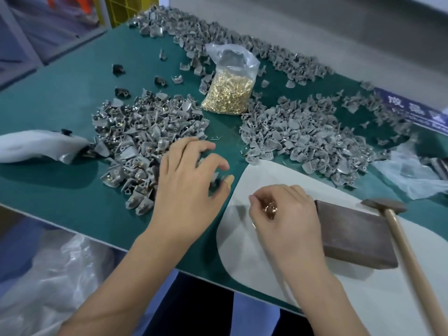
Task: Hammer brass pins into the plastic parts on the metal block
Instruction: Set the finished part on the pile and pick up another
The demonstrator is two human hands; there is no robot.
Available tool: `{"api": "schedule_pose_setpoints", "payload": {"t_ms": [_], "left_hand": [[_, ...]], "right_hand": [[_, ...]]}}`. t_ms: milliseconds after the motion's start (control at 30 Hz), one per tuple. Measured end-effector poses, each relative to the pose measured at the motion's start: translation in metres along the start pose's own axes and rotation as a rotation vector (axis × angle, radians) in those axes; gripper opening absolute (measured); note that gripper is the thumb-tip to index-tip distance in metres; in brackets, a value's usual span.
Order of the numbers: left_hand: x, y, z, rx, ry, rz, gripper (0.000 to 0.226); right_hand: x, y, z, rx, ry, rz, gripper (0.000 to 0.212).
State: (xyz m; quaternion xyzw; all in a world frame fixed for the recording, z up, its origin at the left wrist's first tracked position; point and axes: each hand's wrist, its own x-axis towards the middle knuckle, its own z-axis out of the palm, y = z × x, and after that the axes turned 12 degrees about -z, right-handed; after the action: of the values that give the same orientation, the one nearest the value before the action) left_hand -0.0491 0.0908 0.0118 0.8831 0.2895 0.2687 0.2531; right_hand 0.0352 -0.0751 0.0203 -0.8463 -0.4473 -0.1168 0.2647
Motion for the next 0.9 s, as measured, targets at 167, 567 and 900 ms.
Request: {"api": "schedule_pose_setpoints", "payload": {"t_ms": [167,567,900], "left_hand": [[0.032,0.027,0.019,0.069,-0.136,0.067,0.018],[0.057,0.050,0.049,0.358,-0.217,0.076,0.012],[0.056,0.118,0.046,-0.353,-0.252,0.112,0.017]], "right_hand": [[0.012,0.028,-0.030,0.312,0.163,0.021,0.004],[-0.001,0.090,-0.062,0.286,0.310,0.160,0.022],[0.023,0.106,-0.082,0.535,0.358,0.163,0.010]]}}
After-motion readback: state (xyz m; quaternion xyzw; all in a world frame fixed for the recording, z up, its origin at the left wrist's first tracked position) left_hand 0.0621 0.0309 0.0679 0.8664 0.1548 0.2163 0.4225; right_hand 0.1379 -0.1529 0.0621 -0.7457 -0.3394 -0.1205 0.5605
